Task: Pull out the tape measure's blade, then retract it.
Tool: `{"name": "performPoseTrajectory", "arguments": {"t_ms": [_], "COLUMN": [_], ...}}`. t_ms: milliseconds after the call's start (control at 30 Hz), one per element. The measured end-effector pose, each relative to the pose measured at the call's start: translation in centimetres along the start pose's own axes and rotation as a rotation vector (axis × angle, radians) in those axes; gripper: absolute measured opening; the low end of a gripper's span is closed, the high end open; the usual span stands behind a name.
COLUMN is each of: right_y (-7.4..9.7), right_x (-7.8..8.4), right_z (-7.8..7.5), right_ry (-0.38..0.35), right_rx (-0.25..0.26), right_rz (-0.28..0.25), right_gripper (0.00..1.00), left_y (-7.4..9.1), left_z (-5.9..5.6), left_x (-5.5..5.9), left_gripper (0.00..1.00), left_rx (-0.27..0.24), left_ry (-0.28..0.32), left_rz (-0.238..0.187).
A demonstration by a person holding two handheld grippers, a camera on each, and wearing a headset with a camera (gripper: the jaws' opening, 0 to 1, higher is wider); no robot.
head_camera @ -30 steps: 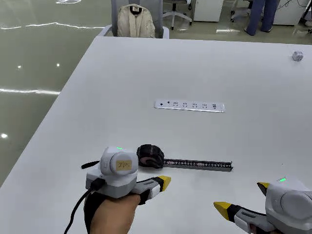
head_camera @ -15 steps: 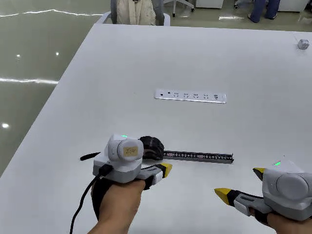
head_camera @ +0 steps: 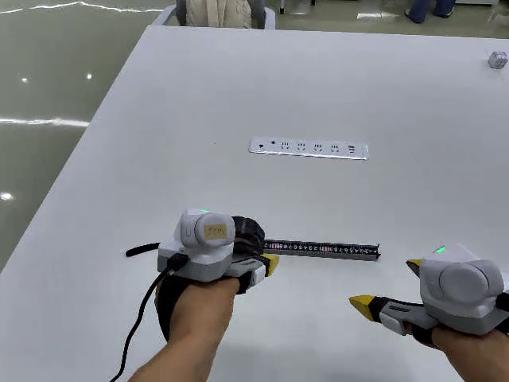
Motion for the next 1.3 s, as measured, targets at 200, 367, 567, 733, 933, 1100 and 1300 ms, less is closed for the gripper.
{"name": "performPoseTrajectory", "arguments": {"t_ms": [200, 367, 567, 733, 933, 1100, 1300], "right_y": [-0.6, -0.8, -2.1, -2.8, -3.8, -4.5, -5.4], "right_x": [-0.1, -0.2, -0.6, -0.7, -0.6, -0.7, -0.9], "right_z": [-1.1, -1.3, -2.5, -3.0, -3.6, -4.0, -4.7], "right_ry": [-0.005, -0.001, 0.059, 0.090, 0.133, 0.172, 0.261], "right_rx": [0.006, 0.006, -0.022, -0.037, -0.056, -0.081, -0.121], "right_rz": [0.014, 0.017, 0.039, 0.057, 0.083, 0.100, 0.125], "right_gripper": [0.69, 0.67, 0.66, 0.65, 0.64, 0.63, 0.62], "left_y": [-1.1, -1.4, -2.9, -3.8, -4.7, -5.4, -6.1], "left_z": [-0.1, -0.2, -0.3, 0.0, 0.6, 0.7, 0.7], "left_x": [0.0, 0.0, -0.3, -0.7, -0.9, -0.8, -0.8], "left_gripper": [0.92, 0.89, 0.89, 0.88, 0.87, 0.85, 0.84], "left_rx": [-0.001, 0.001, -0.002, -0.006, -0.023, -0.034, -0.032], "left_ry": [0.002, 0.004, 0.031, 0.023, 0.021, 0.039, 0.042], "left_rz": [0.019, 0.024, 0.030, 0.036, 0.041, 0.053, 0.068]}}
Point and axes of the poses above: the centre of the closed fingertips' face, and the gripper's own axes: y roughly backward along the fingers, z roughly to its left, x roughly out of its underside, the point moved 9 cm from there along y, roughly backward along the fingers, and after that the axes turned 4 degrees about -x, right-handed, at the moved point
